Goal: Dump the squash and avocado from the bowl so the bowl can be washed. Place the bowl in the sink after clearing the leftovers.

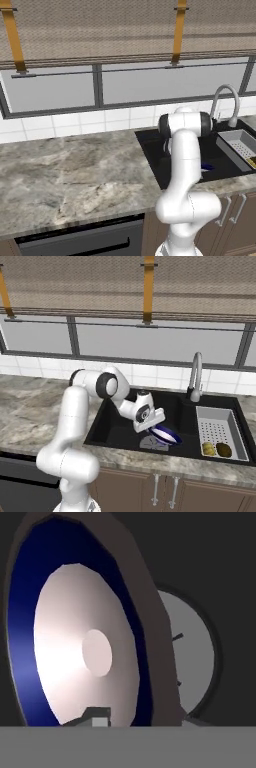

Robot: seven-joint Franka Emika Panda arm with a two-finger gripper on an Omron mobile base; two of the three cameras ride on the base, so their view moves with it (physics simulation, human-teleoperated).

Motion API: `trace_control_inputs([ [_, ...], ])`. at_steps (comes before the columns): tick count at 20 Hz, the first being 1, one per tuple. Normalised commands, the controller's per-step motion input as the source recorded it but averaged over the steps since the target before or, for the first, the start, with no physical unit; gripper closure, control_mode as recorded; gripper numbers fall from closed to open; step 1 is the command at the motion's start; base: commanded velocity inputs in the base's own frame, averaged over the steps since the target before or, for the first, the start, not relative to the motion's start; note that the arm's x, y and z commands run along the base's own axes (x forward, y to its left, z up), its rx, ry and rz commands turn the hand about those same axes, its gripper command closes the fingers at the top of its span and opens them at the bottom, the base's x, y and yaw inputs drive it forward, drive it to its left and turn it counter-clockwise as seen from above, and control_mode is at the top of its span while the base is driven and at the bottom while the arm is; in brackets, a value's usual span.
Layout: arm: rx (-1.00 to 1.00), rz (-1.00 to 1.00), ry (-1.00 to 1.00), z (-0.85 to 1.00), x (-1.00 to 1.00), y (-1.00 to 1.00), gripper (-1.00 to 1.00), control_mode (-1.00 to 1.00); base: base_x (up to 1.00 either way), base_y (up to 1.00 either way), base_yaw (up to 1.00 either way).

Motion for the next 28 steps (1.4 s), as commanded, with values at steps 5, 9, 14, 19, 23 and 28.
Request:
trace_control_inputs([
  [5,0.00,-0.08,-0.03,0.67,-0.19,0.19,-1.00,-1.00,0.00,0.00,0.00],
  [9,0.00,-0.15,-0.13,1.00,-0.43,0.17,-1.00,-1.00,0.00,0.00,0.00],
  [14,0.00,-0.15,-0.18,1.00,-0.69,0.24,-1.00,-1.00,0.00,0.00,0.00],
  [19,-0.01,-0.05,-0.27,0.86,-0.98,0.49,-1.00,-1.00,0.00,0.00,0.00],
  [23,-0.07,-0.01,-0.40,0.99,-1.00,0.68,-1.00,-1.00,0.00,0.00,0.00],
  [28,-0.11,-0.02,-0.51,1.00,-1.00,0.64,-1.00,-1.00,0.00,0.00,0.00],
])
